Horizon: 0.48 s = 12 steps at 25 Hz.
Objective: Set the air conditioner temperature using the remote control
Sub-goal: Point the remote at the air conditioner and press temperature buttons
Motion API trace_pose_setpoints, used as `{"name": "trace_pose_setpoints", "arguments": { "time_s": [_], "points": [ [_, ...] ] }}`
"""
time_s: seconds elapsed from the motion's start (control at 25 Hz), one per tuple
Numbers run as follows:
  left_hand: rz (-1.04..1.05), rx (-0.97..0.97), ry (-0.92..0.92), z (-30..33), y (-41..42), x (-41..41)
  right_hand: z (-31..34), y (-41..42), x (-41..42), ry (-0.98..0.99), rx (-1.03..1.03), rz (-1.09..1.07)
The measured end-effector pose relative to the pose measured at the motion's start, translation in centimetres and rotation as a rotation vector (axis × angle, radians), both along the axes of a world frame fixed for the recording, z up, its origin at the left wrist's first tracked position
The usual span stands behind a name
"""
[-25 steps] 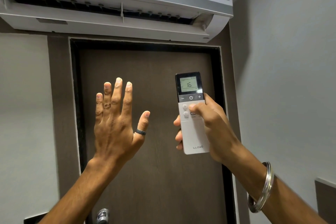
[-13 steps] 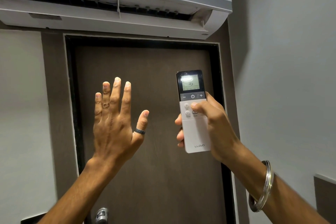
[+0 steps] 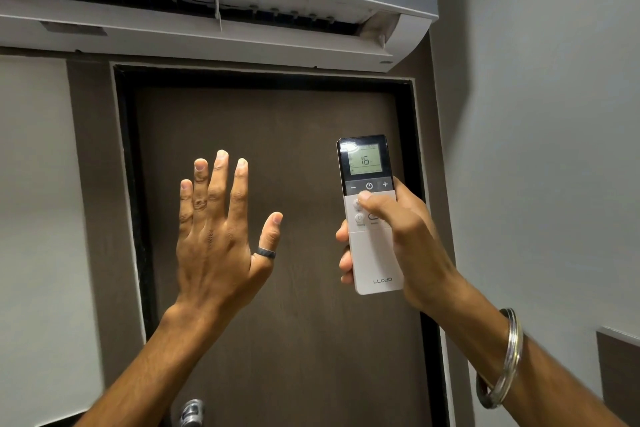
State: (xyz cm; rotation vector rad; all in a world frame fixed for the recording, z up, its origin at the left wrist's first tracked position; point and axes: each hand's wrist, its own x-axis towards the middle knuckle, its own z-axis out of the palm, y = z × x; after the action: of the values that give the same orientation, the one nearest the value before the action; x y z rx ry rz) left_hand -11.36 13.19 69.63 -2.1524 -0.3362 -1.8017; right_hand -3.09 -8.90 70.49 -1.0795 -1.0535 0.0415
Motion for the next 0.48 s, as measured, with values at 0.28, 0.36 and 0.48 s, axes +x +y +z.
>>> {"name": "trace_pose_setpoints", "arguments": {
  "time_s": [0.28,0.36,0.48],
  "points": [
    [-0.02,-0.006,0.005,-0.29,0.17,0.4,-0.28,0.46,0.23,0.113,0.005,-0.012],
    [-0.019,-0.001,0.003,-0.31,0.28,0.49,-0.33,0.58,0.37,0.135,-0.021,0.008],
    [-0.02,0.006,-0.004,-0.21,0.45,0.56,-0.35,0.81,0.29,0.078,-0.018,-0.033]
  ]
}}
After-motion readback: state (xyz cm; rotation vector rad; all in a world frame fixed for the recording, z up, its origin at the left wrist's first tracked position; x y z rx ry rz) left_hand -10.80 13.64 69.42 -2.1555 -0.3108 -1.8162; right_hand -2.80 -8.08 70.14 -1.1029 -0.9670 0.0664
